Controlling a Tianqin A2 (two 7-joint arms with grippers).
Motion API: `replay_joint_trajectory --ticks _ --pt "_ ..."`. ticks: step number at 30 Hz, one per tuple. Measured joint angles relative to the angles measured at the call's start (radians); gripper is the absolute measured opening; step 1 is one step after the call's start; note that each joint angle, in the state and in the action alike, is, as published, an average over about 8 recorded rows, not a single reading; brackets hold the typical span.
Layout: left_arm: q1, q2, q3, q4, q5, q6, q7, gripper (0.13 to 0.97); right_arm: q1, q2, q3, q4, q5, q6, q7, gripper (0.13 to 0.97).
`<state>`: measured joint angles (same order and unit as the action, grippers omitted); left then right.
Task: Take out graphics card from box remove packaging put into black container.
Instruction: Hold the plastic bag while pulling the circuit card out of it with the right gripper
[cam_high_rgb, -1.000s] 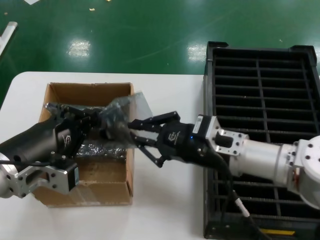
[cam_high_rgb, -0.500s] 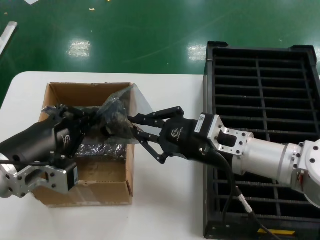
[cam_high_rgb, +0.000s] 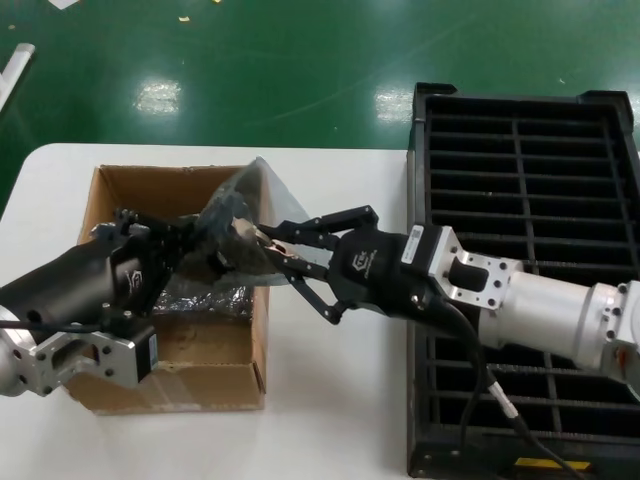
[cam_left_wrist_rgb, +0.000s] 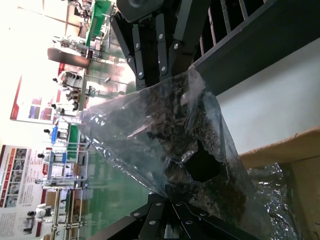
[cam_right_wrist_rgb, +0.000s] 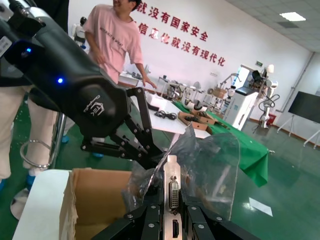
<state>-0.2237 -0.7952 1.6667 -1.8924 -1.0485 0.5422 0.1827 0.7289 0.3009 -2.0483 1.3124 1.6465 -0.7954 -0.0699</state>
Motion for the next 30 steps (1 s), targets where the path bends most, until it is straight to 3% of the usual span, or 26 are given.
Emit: replay_joint_trajectory --ticks 22,30 --pt "0.000 0.000 0.000 0.000 0.000 0.000 0.000 0.138 -0.079 0.073 0.026 0.119 0.004 0.043 0.033 0.186" --pt "0.000 0.000 0.000 0.000 0.000 0.000 0.000 0.138 -0.124 0.147 0.046 0.208 0.003 0.047 0.086 0.186"
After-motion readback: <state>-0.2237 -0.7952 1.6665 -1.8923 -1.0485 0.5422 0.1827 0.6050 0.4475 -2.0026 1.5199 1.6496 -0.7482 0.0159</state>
